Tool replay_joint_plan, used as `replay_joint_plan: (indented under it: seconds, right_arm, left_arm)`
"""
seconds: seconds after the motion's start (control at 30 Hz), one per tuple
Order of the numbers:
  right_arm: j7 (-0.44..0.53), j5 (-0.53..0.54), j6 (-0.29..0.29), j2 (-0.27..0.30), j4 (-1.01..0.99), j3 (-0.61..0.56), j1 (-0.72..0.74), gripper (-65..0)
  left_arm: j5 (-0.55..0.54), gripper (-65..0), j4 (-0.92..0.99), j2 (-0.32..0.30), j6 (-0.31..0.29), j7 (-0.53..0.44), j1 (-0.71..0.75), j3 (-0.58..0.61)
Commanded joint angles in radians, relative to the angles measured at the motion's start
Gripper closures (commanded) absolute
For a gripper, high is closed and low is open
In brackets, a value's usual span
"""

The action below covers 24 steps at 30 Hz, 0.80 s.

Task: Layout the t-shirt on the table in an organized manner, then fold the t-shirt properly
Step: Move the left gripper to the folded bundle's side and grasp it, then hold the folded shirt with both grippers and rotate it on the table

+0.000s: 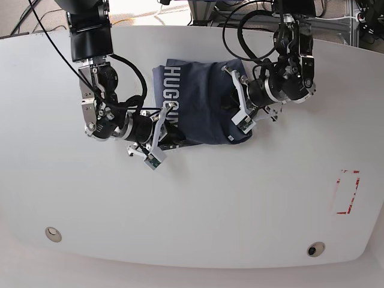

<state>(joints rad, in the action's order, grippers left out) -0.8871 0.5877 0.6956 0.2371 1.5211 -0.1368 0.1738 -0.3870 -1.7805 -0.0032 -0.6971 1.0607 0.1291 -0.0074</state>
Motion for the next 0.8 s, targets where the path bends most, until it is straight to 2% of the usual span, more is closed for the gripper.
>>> replay_joint_plan:
  seconds: [0.0, 0.1, 0.2, 0.4, 0.67, 0.77]
  right_arm:
    - [0.069, 0.019, 0.003, 0.023, -0.023, -0.005, 0.01, -0.3]
    - [0.128, 0.019, 0.003, 0.051, -0.069, -0.036, 0.0, -0.3]
    - [0.167, 0.019, 0.003, 0.08, -0.1, -0.054, -0.009, -0.3]
    - [0.208, 0.019, 0.003, 0.097, -0.101, -0.057, -0.061, -0.3]
    - [0.207, 0.025, 0.003, 0.117, -0.006, -0.021, -0.152, -0.3]
    - [0.187, 0.025, 0.003, 0.115, 0.058, 0.003, -0.178, -0.3]
  left_arm:
    - [-0.013, 0.0, 0.047, -0.033, -0.001, -0.018, -0.012, 0.001]
    - [-0.013, 0.0, 0.126, -0.067, -0.001, -0.038, -0.044, 0.001]
    - [-0.013, 0.0, 0.213, -0.097, -0.001, -0.098, -0.082, 0.001]
    - [-0.013, 0.0, 0.405, -0.139, -0.001, -0.175, -0.202, 0.056]
    - [-0.013, 0.0, 0.578, -0.133, -0.001, -0.3, -0.363, 0.165]
    - [-0.013, 0.0, 0.586, -0.119, -0.001, -0.308, -0.408, 0.188]
